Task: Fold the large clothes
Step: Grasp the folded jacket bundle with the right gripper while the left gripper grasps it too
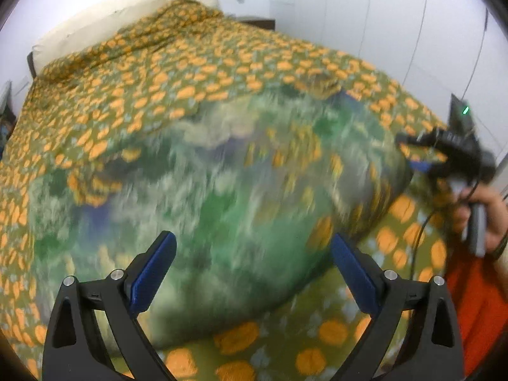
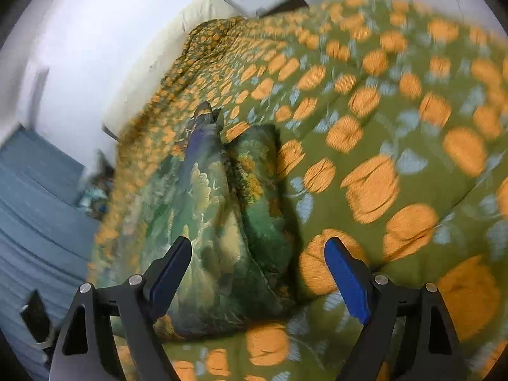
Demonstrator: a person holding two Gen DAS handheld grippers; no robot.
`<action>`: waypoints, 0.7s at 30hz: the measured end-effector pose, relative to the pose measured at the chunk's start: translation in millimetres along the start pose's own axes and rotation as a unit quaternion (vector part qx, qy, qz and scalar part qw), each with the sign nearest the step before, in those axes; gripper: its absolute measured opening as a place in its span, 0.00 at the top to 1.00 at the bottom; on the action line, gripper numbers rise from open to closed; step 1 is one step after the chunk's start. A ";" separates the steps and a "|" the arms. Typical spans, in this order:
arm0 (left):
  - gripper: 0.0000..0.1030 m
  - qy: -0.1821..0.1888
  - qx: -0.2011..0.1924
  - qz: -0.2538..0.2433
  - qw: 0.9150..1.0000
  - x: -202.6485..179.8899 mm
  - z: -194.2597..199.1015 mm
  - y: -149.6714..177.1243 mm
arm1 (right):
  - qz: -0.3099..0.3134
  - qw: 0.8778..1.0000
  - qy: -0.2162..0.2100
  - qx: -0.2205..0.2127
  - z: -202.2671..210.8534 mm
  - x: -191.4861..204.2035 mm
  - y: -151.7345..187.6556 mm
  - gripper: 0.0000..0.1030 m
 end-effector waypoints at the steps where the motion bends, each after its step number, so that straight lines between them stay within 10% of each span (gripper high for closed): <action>1: 0.04 0.003 -0.001 -0.001 1.000 -2.4 -3.0 -6.8 | -0.011 1.000 -0.022 0.018 -10.7 -2.9 -0.4 0.15; 5: 0.05 0.031 0.007 0.016 0.999 -6.5 -10.4 -29.7 | -0.052 0.995 -0.063 0.061 -45.0 -10.5 4.0 0.16; 9: 0.05 0.077 0.013 0.017 0.997 -14.2 -10.1 -71.5 | 0.058 0.997 -0.032 0.037 -30.9 24.7 3.6 0.47; 13: 0.04 0.135 0.045 -0.002 0.990 -41.2 -22.6 -115.6 | 0.157 0.988 -0.001 0.003 -18.5 61.2 10.8 0.54; 21: 0.04 0.142 0.125 -0.092 0.977 -123.6 -59.4 -164.2 | 0.365 0.926 0.063 -0.069 -6.8 141.9 45.3 0.56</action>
Point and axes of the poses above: each gripper's, at about its wrist camera, not at the fingertips, and z roughly against the way its jaws point, x to its left, y to its underside, the point moved 2 cm from there along -z, roughly the way its jaws point, and after that the axes turned 5 degrees about -y, right-handed, at the moved point
